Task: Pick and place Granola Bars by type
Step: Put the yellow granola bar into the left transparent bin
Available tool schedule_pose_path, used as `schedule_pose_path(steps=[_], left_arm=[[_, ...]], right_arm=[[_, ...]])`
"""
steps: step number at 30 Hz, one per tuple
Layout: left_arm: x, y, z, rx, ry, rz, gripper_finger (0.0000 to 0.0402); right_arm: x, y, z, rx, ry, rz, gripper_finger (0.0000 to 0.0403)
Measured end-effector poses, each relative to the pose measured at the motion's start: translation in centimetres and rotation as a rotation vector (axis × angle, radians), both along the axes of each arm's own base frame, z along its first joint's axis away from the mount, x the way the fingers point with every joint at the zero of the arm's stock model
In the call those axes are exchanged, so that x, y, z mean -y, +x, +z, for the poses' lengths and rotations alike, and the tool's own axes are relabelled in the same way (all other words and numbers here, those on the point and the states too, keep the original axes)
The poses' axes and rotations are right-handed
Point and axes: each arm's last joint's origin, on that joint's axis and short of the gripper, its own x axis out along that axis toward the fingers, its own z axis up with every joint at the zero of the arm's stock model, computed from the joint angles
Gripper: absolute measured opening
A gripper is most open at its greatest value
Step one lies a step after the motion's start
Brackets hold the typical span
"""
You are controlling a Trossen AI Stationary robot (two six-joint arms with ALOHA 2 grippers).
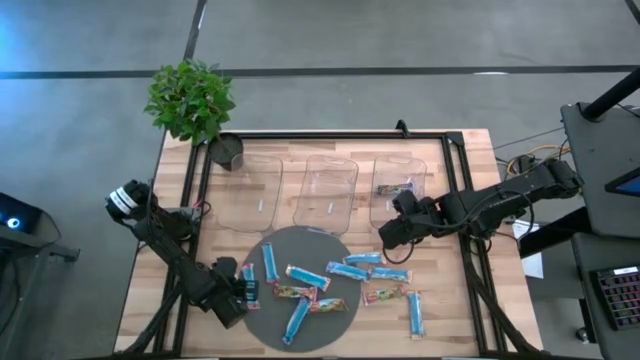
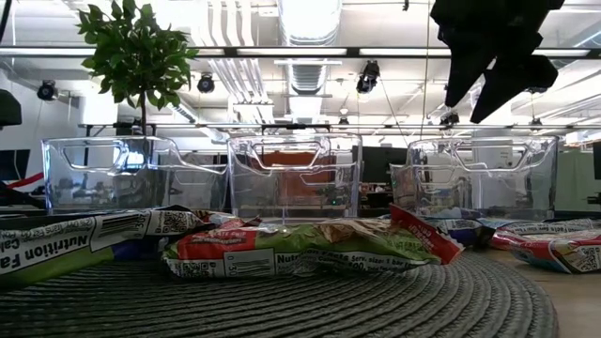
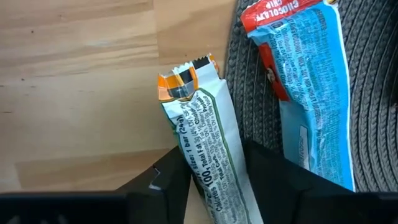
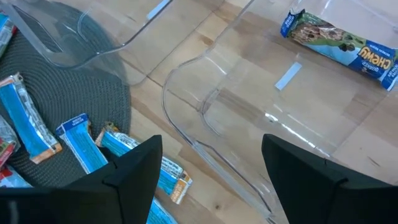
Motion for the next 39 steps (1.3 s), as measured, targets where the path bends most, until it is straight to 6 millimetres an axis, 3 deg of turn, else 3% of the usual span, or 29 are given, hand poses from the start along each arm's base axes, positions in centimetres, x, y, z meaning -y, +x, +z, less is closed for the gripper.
schedule_pose_path(steps=[5,8,12,17,21,26,33,39], left_arm=[[0.3,0.1,0.5,0.019,-0.010,-0.023,0.0096],[0.5,0.4,2.1,0.064,0.003,-0.039,0.0073],[0.1,0.2,5.4,0.049,0.082,-0.044,0.0055],[-1.4,-0.3,11.1,0.154,0.239,-0.045,0.0051],[-4.4,-0.9,15.7,0.278,0.446,-0.017,0.0049],[-9.5,-0.4,17.9,0.299,0.538,-0.055,0.0048],[-17.3,1.2,17.5,0.017,0.612,-0.133,0.0048],[-21.7,3.3,15.6,-0.020,0.524,-0.227,0.0048]], right_arm=[[0.0,0.1,0.1,-0.003,-0.015,0.034,0.0265],[-0.1,0.3,0.4,0.019,-0.022,0.045,0.0265],[0.0,0.5,0.8,0.043,-0.054,0.042,0.0265],[0.1,0.6,1.4,0.067,-0.091,0.038,0.0261],[0.0,0.7,1.9,0.082,-0.093,0.035,0.0254],[0.0,0.8,2.0,0.090,-0.089,0.031,0.0246],[0.0,0.8,2.0,0.098,-0.071,0.007,0.0242],[-0.1,0.7,2.0,0.095,-0.036,0.004,0.0240]])
